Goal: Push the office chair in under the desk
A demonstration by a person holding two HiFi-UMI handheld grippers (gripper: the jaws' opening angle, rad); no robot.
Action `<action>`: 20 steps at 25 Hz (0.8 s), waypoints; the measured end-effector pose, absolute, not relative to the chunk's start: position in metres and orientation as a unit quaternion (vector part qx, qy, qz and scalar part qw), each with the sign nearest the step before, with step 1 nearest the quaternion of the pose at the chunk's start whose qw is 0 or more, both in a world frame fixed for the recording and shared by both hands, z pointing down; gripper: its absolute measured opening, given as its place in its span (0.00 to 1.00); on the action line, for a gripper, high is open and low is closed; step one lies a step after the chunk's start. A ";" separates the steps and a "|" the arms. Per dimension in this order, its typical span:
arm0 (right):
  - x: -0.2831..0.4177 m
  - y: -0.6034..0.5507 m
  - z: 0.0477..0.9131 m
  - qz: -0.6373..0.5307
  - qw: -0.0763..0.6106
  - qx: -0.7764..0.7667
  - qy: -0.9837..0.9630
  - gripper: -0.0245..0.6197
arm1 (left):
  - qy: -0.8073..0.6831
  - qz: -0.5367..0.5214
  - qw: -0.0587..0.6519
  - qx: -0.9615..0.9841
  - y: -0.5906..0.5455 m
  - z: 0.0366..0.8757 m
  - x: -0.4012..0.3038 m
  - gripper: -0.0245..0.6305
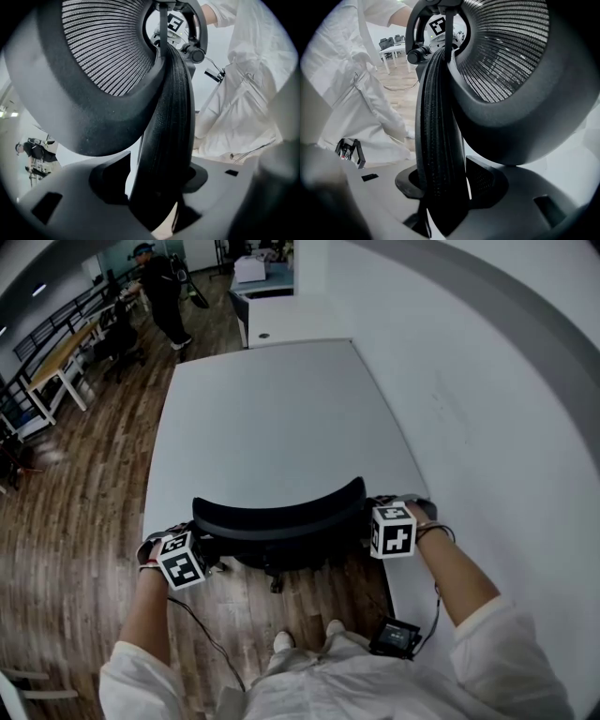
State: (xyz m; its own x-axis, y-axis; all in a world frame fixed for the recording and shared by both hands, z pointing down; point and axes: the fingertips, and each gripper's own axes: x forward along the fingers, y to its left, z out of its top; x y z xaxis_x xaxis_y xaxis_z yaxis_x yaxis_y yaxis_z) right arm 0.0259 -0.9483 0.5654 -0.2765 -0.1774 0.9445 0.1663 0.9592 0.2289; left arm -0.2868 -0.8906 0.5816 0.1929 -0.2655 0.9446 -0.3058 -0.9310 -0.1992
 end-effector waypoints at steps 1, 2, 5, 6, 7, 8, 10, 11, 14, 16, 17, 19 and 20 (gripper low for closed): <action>0.025 -0.947 0.563 -0.139 0.603 0.002 -0.786 0.34 | -0.193 0.604 0.023 0.773 -0.891 0.581 -0.287 0.41; 0.024 -0.946 0.562 -0.138 0.607 0.000 -0.783 0.35 | -0.201 0.602 0.025 0.772 -0.892 0.581 -0.286 0.43; 0.027 -0.947 0.561 -0.149 0.619 0.001 -0.771 0.37 | -0.217 0.610 0.010 0.762 -0.894 0.582 -0.284 0.48; 0.027 -0.948 0.558 -0.153 0.618 0.006 -0.771 0.37 | -0.224 0.611 0.004 0.759 -0.896 0.581 -0.283 0.48; 0.028 -0.950 0.555 -0.156 0.615 0.013 -0.773 0.37 | -0.234 0.610 0.001 0.757 -0.898 0.579 -0.282 0.48; 0.028 -0.952 0.551 -0.157 0.612 0.021 -0.775 0.37 | -0.245 0.607 0.000 0.756 -0.900 0.577 -0.282 0.49; 0.030 -0.952 0.546 -0.156 0.608 0.034 -0.778 0.39 | -0.262 0.605 -0.005 0.751 -0.901 0.574 -0.283 0.49; 0.032 -0.951 0.545 -0.154 0.605 0.040 -0.780 0.39 | -0.271 0.607 -0.009 0.747 -0.901 0.572 -0.284 0.49; 0.032 -0.948 0.537 -0.142 0.587 0.060 -0.795 0.39 | -0.293 0.604 -0.020 0.741 -0.900 0.560 -0.287 0.49; 0.032 -0.947 0.531 -0.138 0.579 0.073 -0.800 0.39 | -0.305 0.599 -0.025 0.740 -0.896 0.552 -0.286 0.49; 0.033 -0.946 0.528 -0.136 0.574 0.082 -0.803 0.39 | -0.312 0.594 -0.029 0.741 -0.893 0.547 -0.286 0.49; 0.032 -0.943 0.521 -0.127 0.557 0.103 -0.814 0.39 | -0.332 0.574 -0.039 0.748 -0.887 0.533 -0.282 0.48; 0.032 -0.942 0.516 -0.120 0.545 0.115 -0.822 0.39 | -0.347 0.557 -0.042 0.754 -0.885 0.526 -0.279 0.48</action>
State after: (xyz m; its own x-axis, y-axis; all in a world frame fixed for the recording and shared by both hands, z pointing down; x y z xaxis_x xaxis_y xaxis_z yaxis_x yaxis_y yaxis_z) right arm 0.0318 -0.9422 0.5165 -0.3801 -0.3196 0.8680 -0.0585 0.9448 0.3223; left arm -0.2792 -0.8849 0.5256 0.1396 -0.5690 0.8104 -0.4760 -0.7562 -0.4490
